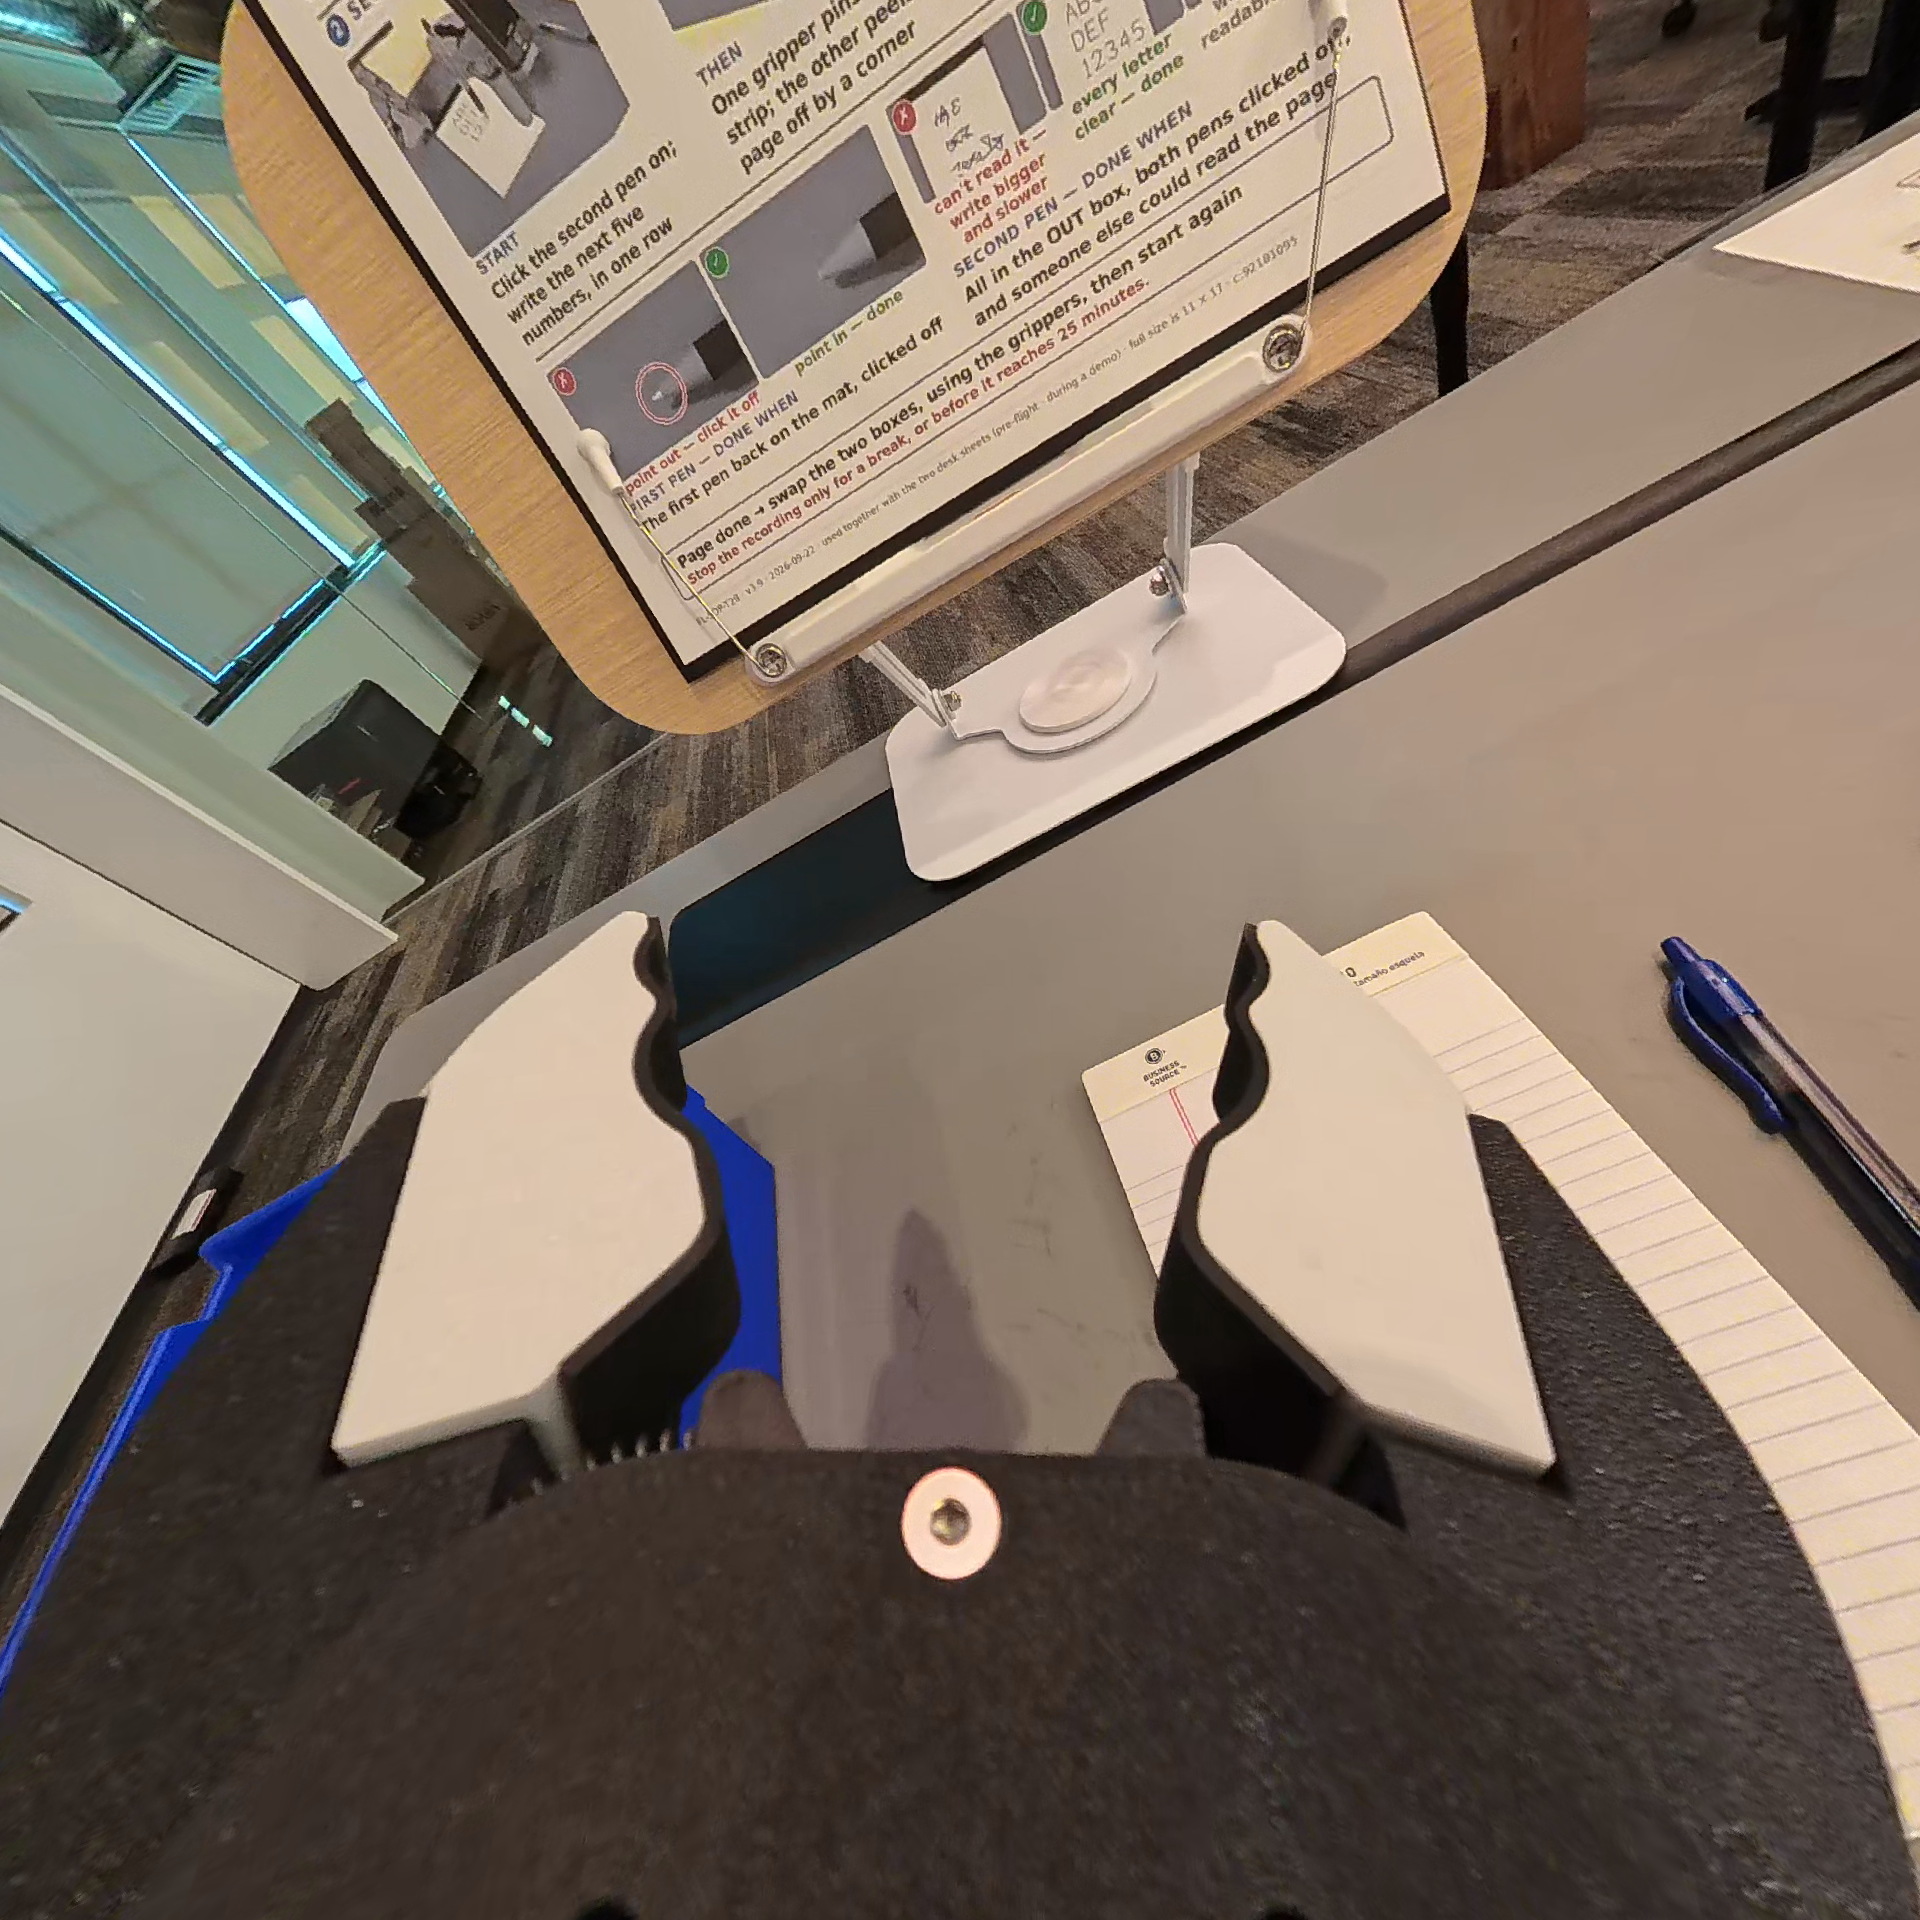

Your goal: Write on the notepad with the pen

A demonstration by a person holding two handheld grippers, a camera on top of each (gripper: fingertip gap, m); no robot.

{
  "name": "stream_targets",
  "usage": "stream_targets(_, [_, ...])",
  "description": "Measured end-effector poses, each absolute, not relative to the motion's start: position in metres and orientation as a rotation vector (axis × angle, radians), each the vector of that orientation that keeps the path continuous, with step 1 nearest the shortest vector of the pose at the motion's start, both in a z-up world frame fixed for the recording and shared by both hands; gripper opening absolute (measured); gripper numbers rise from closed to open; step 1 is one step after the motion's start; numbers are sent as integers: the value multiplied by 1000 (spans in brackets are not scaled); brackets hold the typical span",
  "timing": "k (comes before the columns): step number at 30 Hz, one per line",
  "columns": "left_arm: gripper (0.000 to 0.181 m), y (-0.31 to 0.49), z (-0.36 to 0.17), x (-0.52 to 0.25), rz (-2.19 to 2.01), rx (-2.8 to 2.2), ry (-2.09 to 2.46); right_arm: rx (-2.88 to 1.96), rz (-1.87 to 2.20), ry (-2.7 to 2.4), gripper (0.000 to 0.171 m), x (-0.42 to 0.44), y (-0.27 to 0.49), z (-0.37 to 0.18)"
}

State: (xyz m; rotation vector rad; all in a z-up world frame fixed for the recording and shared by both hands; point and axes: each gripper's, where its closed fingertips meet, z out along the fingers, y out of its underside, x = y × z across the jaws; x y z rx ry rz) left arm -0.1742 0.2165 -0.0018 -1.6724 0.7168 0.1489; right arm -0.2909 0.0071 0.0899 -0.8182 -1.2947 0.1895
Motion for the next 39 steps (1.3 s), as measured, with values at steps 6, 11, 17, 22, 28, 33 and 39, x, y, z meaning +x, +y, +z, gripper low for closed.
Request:
stream_targets(6, [101,217,-2,-174,153,-1671,719,-832,177,-1289,107,-292,13,89])
stream_targets(11, [100,219,-7,-174,155,-1685,727,-807,168,-1293,106,-292,6,90])
stream_targets(17, [100,219,-3,-175,131,-1681,719,-761,170,-1250,105,-278,-13,113])
stream_targets(22, [100,217,4,-176,80,-1676,696,-831,114,-1166,103,-233,9,129])
stream_targets(28, [100,217,9,-176,99,-1668,689,-901,119,-1162,104,-217,18,125])
stream_targets(33, [100,220,7,-181,192,-1660,702,-847,130,-1288,104,-256,-1,105])
stream_targets(39, [99,221,7,-183,229,-1650,711,-856,148,-1332,105,-280,8,91])
